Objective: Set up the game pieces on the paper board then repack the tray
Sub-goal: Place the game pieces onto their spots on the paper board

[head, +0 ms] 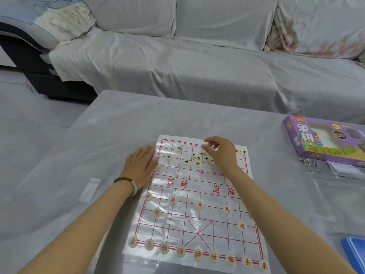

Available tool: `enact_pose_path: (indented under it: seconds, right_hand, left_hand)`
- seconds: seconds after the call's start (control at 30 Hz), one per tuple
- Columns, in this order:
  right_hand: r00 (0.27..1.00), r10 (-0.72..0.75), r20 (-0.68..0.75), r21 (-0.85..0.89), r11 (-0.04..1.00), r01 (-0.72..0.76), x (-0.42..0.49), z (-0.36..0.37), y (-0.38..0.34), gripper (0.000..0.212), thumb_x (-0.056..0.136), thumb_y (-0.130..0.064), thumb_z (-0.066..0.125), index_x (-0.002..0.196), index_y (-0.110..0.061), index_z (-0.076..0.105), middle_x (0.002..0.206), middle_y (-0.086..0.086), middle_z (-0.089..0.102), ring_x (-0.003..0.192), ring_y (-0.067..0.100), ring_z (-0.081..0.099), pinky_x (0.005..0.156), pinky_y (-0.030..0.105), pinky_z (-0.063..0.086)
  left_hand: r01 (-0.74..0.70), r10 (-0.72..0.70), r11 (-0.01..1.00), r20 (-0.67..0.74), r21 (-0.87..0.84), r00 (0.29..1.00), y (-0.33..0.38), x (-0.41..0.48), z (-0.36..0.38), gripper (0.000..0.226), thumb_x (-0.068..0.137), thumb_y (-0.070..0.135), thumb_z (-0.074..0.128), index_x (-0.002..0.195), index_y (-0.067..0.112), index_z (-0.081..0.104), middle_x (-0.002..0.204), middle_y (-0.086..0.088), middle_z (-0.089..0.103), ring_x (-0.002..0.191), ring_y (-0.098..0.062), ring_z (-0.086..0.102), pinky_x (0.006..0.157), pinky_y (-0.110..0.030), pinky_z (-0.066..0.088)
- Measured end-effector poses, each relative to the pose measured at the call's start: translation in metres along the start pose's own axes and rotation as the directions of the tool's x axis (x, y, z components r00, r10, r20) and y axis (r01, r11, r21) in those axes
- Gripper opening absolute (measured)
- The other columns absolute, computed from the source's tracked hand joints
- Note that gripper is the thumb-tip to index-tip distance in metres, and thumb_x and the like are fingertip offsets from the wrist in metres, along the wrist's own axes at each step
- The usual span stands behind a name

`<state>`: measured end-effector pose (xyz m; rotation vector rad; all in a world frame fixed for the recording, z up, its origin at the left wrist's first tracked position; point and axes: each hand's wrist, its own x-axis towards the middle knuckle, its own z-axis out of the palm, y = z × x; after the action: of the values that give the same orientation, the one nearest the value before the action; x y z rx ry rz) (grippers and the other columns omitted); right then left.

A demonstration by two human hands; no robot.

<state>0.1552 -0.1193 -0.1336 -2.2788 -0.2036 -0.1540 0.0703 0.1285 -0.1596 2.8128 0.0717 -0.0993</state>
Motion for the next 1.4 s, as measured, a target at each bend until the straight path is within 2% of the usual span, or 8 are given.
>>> enact_pose_path:
  seconds: [0.1, 0.23, 0.53, 0.7, 0.8, 0.9, 1.2, 1.4]
  right_hand:
    - [0.998, -0.022, 0.062, 0.028, 0.999, 0.021, 0.011, 0.022, -0.019, 0.010, 0.079, -0.029, 0.073, 0.085, -0.020, 0.073, 0.077, -0.014, 0.066, 0.071, -0.001, 0.057, 0.088, 0.040, 0.049]
    - [0.993, 0.024, 0.117, 0.065, 0.997, -0.032, 0.027, 0.054, -0.041, 0.007, 0.078, -0.028, 0.074, 0.079, -0.022, 0.070, 0.074, -0.012, 0.067, 0.072, 0.004, 0.061, 0.087, 0.038, 0.051]
    - [0.977, 0.128, 0.169, 0.021, 0.991, -0.133, 0.049, 0.102, -0.064, 0.010, 0.076, -0.034, 0.073, 0.069, -0.029, 0.068, 0.073, -0.014, 0.066, 0.078, 0.006, 0.060, 0.096, 0.038, 0.043]
    - [0.982, 0.103, 0.158, -0.115, 0.990, -0.086, 0.050, 0.102, -0.062, 0.016, 0.083, -0.037, 0.066, 0.078, -0.023, 0.071, 0.082, -0.010, 0.069, 0.089, 0.011, 0.060, 0.087, 0.027, 0.028]
    - [0.974, 0.065, 0.219, -0.083, 0.995, -0.047, 0.054, 0.095, -0.053, 0.018, 0.087, -0.036, 0.063, 0.088, -0.022, 0.073, 0.093, -0.007, 0.071, 0.091, 0.010, 0.059, 0.097, 0.033, 0.035]
    - [0.958, 0.007, 0.287, -0.103, 0.994, 0.023, 0.054, 0.090, -0.046, 0.022, 0.082, -0.038, 0.068, 0.097, -0.023, 0.072, 0.099, -0.008, 0.069, 0.086, 0.005, 0.052, 0.097, 0.037, 0.038]
    - [0.975, -0.027, 0.220, -0.181, 0.981, 0.068, 0.047, 0.103, -0.057, 0.022, 0.079, -0.039, 0.071, 0.095, -0.024, 0.071, 0.096, -0.005, 0.067, 0.091, 0.012, 0.057, 0.086, 0.030, 0.030]
    - [0.976, -0.053, 0.210, -0.166, 0.982, 0.089, 0.046, 0.096, -0.060, 0.026, 0.081, -0.041, 0.068, 0.101, -0.024, 0.069, 0.096, -0.006, 0.067, 0.094, 0.013, 0.055, 0.087, 0.030, 0.029]
  left_hand:
    - [0.014, -0.014, 1.000, -0.005, 0.027, 1.000, -0.021, 0.005, 0.002, 0.081, 0.078, 0.060, -0.011, 0.148, 0.025, 0.014, 0.156, 0.004, 0.008, 0.144, -0.016, 0.005, 0.116, -0.035, 0.001]
    - [0.004, -0.002, 1.000, -0.079, 0.015, 0.997, -0.023, 0.007, 0.004, 0.079, 0.077, 0.057, -0.014, 0.145, 0.034, 0.019, 0.155, 0.006, 0.013, 0.143, -0.015, 0.008, 0.117, -0.035, 0.001]
    - [0.015, -0.012, 1.000, -0.120, 0.025, 0.993, -0.025, 0.010, 0.012, 0.074, 0.079, 0.056, -0.015, 0.144, 0.041, 0.017, 0.155, 0.007, 0.014, 0.143, -0.014, 0.008, 0.117, -0.036, 0.001]
    - [0.012, -0.009, 0.999, -0.111, 0.035, 0.994, -0.025, 0.010, 0.013, 0.075, 0.078, 0.059, -0.016, 0.143, 0.043, 0.018, 0.155, 0.008, 0.012, 0.143, -0.014, 0.006, 0.117, -0.037, 0.000]
    - [0.012, -0.007, 0.999, -0.109, 0.040, 0.994, -0.025, 0.010, 0.013, 0.075, 0.078, 0.059, -0.016, 0.143, 0.043, 0.017, 0.155, 0.008, 0.012, 0.143, -0.015, 0.005, 0.117, -0.037, 0.000]
    - [0.010, -0.005, 0.999, -0.115, 0.041, 0.993, -0.025, 0.011, 0.013, 0.075, 0.078, 0.059, -0.016, 0.143, 0.043, 0.018, 0.155, 0.007, 0.013, 0.143, -0.015, 0.006, 0.117, -0.038, 0.000]
    - [0.017, -0.013, 0.999, -0.108, 0.041, 0.994, -0.025, 0.010, 0.012, 0.077, 0.076, 0.060, -0.016, 0.143, 0.042, 0.019, 0.155, 0.007, 0.012, 0.143, -0.015, 0.005, 0.117, -0.037, -0.001]
    - [0.014, -0.008, 0.998, -0.104, 0.057, 0.995, -0.025, 0.010, 0.012, 0.078, 0.076, 0.060, -0.016, 0.143, 0.042, 0.019, 0.155, 0.007, 0.012, 0.143, -0.015, 0.005, 0.117, -0.038, 0.000]
